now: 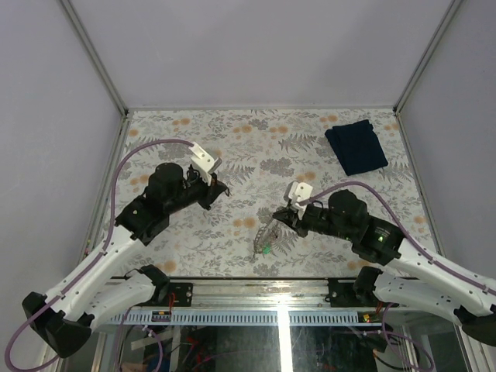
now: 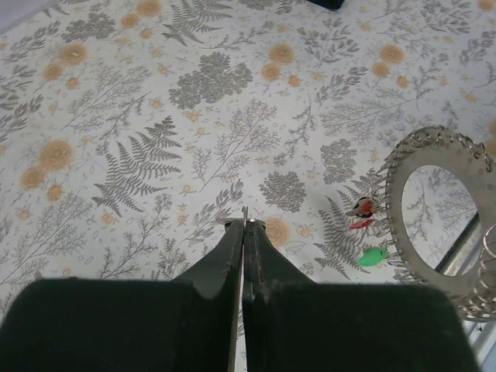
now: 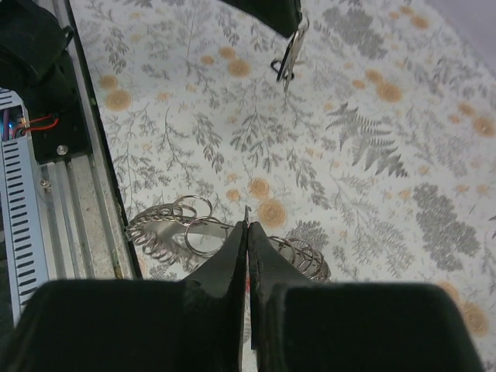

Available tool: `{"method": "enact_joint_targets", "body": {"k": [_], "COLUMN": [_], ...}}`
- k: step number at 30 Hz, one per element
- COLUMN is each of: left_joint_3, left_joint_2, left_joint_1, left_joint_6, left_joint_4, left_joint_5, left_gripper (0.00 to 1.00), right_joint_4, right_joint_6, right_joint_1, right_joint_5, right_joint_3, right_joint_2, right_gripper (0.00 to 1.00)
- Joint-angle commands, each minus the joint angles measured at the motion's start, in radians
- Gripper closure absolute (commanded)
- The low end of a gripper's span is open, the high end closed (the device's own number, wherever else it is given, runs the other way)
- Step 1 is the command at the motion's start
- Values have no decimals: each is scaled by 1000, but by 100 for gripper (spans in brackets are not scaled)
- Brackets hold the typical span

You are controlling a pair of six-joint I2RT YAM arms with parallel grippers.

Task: Put the keys on the keyring
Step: Pick up the key from the center of the board.

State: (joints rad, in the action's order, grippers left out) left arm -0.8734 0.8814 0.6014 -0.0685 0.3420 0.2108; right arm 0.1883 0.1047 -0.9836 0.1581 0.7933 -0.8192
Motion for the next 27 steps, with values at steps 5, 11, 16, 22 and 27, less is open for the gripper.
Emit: {"method": "enact_joint_targets", "body": {"k": [5,11,16,22,27], "left_joint_3": [-56,-141,-181,-190,-189], "left_joint_2": [21,81,96,106,87], "left_joint_1": [5,6,6,6,6], "left_joint_6": [-28,22,1,-96,-208], "left_joint_4": [-156,-111,-103,-145,-189], "left_joint_5": [107,169,185,247,321], "left_gripper": [100,100,100,100,100], "right_joint_4": [-232,-314,-213,-205,-194], "right_joint_6": [182,248,236,335,479], "right_joint_1": [-7,-8,-8,-9,-8], "right_joint_5": [66,0,12,119,177], "right_joint_3": [-62,-99,10,30,46], "right_joint_2": [81,79,11,7,11], "right_gripper": [100,100,100,100,100]}}
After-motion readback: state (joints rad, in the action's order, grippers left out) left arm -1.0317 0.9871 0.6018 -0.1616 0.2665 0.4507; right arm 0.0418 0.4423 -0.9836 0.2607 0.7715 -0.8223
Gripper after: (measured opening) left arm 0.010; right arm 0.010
